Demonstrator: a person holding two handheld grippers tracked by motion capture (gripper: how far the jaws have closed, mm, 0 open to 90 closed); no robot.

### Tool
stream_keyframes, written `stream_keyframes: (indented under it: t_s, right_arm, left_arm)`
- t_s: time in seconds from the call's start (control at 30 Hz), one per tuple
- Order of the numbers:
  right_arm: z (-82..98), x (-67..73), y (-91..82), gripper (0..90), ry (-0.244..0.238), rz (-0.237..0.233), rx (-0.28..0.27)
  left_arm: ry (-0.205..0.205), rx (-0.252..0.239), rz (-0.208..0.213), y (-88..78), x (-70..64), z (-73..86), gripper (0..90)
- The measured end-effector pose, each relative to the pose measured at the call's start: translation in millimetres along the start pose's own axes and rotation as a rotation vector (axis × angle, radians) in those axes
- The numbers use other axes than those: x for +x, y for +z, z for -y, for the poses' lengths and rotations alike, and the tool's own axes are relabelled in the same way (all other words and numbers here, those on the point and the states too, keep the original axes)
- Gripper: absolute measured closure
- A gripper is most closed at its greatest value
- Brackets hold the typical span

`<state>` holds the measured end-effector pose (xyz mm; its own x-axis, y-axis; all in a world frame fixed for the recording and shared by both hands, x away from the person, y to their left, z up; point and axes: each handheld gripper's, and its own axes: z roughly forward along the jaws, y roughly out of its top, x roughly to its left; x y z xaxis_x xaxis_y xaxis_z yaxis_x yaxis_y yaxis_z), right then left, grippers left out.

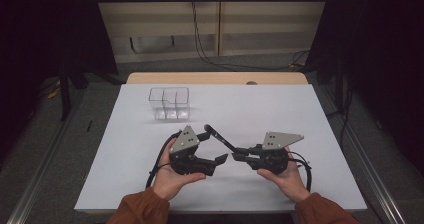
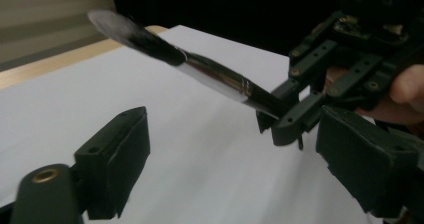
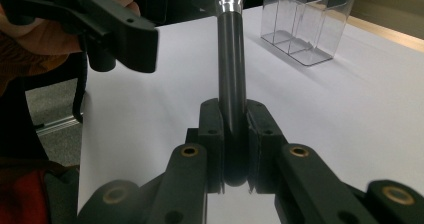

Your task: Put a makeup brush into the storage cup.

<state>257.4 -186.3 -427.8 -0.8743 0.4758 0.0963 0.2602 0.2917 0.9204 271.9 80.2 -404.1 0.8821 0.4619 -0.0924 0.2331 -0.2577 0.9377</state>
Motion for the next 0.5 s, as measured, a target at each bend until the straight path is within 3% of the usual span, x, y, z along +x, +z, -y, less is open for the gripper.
stream_keyframes:
  t_s: [0.2, 0.4, 0.5]
  right_arm:
    - [1.2, -0.3, 0.7, 80.0, 0.002, -0.004, 0.004]
    - [2.5, -0.5, 1.6, 80.1, 0.002, -0.002, 0.009]
    - [3.5, -0.3, 2.6, 80.0, 0.005, -0.002, 0.015]
  left_arm:
    - [-0.017, -0.005, -0.008, 9.9, -3.2, -2.4, 26.4]
    - [-0.082, -0.032, -0.025, 13.3, -1.4, -2.8, 44.5]
    - [-0.111, -0.038, -0.007, 13.4, 0.1, -1.7, 49.8]
